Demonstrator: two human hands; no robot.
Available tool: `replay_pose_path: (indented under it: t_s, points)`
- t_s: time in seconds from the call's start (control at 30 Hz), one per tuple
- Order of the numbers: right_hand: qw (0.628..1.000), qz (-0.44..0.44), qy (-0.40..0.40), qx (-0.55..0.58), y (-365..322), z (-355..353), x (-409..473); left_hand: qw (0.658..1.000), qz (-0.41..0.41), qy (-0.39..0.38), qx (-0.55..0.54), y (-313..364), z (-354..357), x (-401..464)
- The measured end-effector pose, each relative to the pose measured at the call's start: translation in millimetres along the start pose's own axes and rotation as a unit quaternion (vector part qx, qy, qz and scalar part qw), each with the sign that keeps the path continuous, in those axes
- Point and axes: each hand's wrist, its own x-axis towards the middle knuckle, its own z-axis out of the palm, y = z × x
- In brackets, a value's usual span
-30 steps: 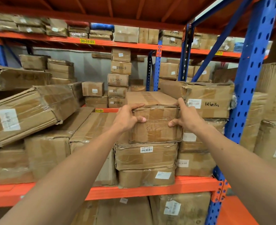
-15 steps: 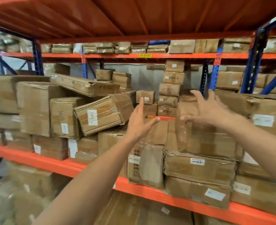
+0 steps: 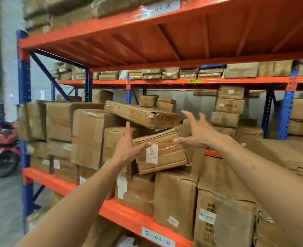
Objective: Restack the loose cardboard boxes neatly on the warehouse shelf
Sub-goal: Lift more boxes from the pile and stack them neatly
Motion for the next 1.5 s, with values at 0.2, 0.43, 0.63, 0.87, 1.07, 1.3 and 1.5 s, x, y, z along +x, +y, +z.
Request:
replay_pose_path:
  t_s: [0.2,0.43,0.63,0.87,1.07,1.3,1.5]
  points:
    - [0.999,0.048,-0.025,0.009,-42.7,22.6,64.7,0.996,0.024,-0.052,0.066,-8.8,-25.0,60.7]
    - [0.988,0.093,-0.124,-0.01,-32.6,34.5,95.1,0.994,-0.065,-0.086,0.018,-26.6,-6.3,86.2]
    - [0.974,0.112,-0.152,0.122,-29.9,17.5,128.8,0.997,0.033,-0.024,0.066,0.0,-11.8,111.7]
    - [0.935,0.212,-0.031,0.283,-18.7,45.7,153.5,0.983,0.0,-0.089,0.16,30.9,9.7,127.3]
    - [0.897,0.187,-0.024,0.399,-11.4,59.0,162.8,0.982,-0.017,-0.068,0.176,42.0,23.1,126.6]
    - [0.883,0.067,0.03,0.465,-6.6,56.7,154.2,0.995,0.008,0.03,0.095,41.8,3.7,118.8]
    - [0.941,-0.041,0.032,0.333,-32.0,52.4,143.4,0.994,0.017,0.037,-0.105,24.0,-62.4,110.8]
